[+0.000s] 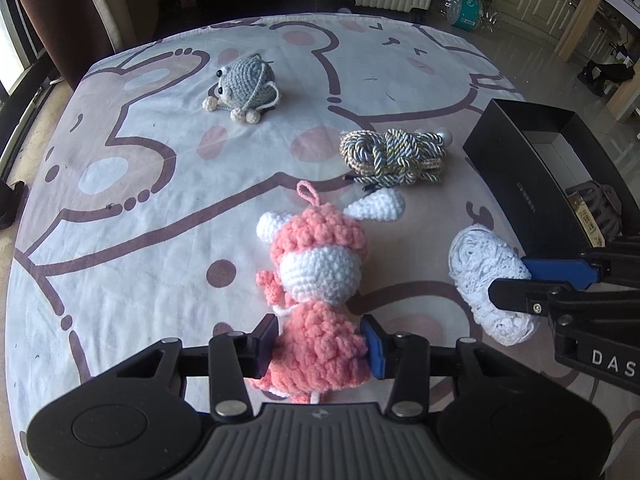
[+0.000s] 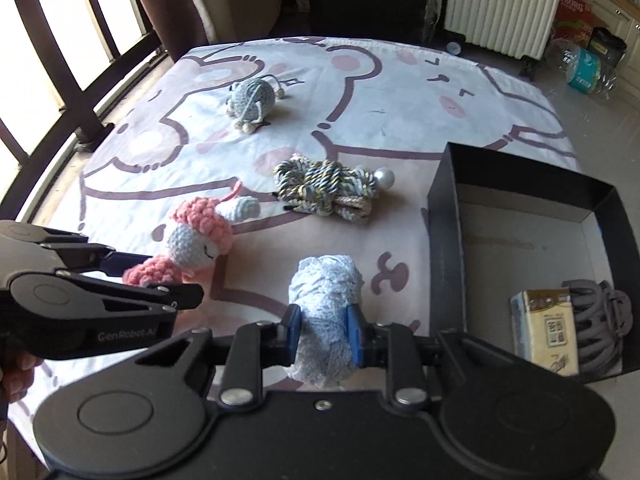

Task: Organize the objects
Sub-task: 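Carry the bunny with the left gripper while the right gripper carries the white ball toward the black box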

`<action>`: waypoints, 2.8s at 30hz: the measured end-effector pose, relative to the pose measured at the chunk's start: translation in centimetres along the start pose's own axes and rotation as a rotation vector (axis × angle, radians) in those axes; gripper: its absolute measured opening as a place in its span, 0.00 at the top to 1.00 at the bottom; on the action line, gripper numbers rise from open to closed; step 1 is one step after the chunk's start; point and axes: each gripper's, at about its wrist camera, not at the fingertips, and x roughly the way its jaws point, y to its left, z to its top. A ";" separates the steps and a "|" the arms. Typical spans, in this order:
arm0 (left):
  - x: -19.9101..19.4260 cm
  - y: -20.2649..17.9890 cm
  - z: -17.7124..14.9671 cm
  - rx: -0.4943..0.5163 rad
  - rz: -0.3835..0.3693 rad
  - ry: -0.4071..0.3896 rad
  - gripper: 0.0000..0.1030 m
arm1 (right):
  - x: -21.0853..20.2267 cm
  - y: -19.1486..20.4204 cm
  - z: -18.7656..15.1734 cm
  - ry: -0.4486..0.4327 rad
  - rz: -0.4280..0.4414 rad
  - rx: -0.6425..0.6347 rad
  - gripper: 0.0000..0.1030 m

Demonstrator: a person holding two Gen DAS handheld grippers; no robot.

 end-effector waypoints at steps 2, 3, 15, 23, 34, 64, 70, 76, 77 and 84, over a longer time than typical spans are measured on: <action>-0.3 0.2 -0.4 0.006 -0.008 0.017 0.55 | -0.1 0.4 -0.5 0.026 0.042 0.006 0.75; -0.4 0.3 -0.5 0.011 -0.010 0.025 0.55 | -0.1 0.5 -0.7 0.039 0.063 0.011 0.75; 0.3 0.9 0.9 0.024 -0.020 0.085 0.51 | 1.0 0.3 -1.4 0.098 0.118 0.044 0.68; 2.0 0.0 2.3 0.054 -0.012 0.126 0.51 | 1.6 0.1 -1.5 0.101 0.132 0.047 0.64; 2.2 -0.1 2.0 0.029 0.007 0.144 0.66 | 1.7 -0.2 -1.7 0.099 0.154 0.047 0.68; -7.1 -4.7 6.6 -0.057 -0.050 -0.048 0.67 | -7.7 -3.8 3.5 -0.190 0.130 0.061 0.72; -8.2 -6.6 8.1 -0.048 -0.067 -0.083 0.67 | -9.6 -5.7 4.0 -0.235 0.112 0.080 0.72; -8.3 -8.1 9.1 -0.045 -0.073 -0.093 0.67 | -10.5 -7.2 4.0 -0.249 0.098 0.089 0.72; -8.3 -8.2 9.2 -0.045 -0.073 -0.094 0.67 | -10.5 -7.4 4.0 -0.249 0.096 0.092 0.73; -7.9 -10.1 10.5 -0.058 -0.092 -0.104 0.67 | -10.6 -9.3 3.9 -0.252 0.064 0.108 0.72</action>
